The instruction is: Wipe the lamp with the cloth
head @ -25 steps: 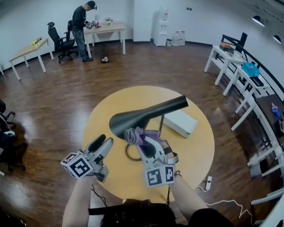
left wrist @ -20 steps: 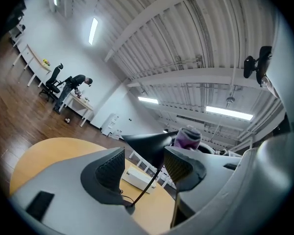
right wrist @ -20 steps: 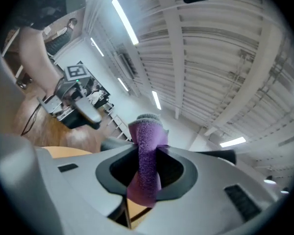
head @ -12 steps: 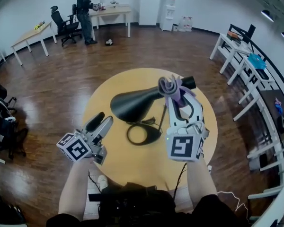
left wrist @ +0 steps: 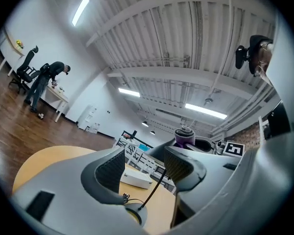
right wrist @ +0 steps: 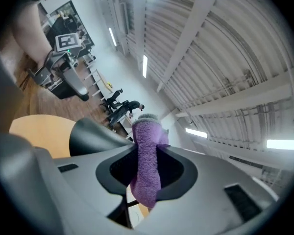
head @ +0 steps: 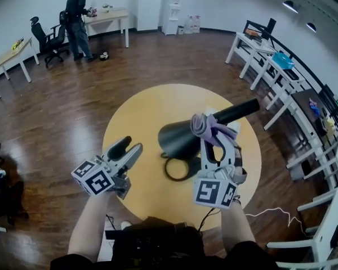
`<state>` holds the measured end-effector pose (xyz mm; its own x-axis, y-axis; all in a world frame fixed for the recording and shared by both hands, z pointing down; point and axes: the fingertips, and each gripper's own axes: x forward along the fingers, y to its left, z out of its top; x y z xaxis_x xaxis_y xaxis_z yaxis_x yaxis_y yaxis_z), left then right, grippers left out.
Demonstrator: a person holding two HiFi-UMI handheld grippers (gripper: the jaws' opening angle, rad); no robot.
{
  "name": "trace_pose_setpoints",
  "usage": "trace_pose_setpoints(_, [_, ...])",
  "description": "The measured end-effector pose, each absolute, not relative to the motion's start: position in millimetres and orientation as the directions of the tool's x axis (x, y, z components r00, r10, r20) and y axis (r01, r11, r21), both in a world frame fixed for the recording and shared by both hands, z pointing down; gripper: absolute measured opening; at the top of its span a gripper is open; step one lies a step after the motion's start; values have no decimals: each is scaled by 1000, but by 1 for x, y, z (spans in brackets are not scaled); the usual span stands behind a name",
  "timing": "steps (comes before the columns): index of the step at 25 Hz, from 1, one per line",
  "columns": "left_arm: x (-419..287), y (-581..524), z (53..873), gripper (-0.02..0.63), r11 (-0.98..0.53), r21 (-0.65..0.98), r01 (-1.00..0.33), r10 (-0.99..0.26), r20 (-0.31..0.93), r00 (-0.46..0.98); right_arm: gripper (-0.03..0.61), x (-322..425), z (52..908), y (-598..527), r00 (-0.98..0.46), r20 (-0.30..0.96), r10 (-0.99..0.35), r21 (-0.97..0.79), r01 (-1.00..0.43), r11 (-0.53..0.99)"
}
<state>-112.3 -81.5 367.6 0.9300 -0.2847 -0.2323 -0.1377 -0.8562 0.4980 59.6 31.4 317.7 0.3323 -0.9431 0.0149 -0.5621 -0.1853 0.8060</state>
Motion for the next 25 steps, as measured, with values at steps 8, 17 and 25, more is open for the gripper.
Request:
trace_pose_setpoints(8, [-128, -136, 389, 232, -853, 519, 59, -63, -213, 975, 94, 9, 361, 14, 468, 211, -858, 830, -549, -95])
trace_pose_setpoints(17, [-72, -112, 393, 233, -855, 498, 144, 39, -214, 976, 95, -18, 397, 41, 357, 265, -896, 788, -616, -13])
trace_pose_setpoints(25, [-47, -134, 373, 232, -811, 516, 275, 151, -269, 951, 95, -49, 396, 23, 314, 250, -916, 793, -609, 8])
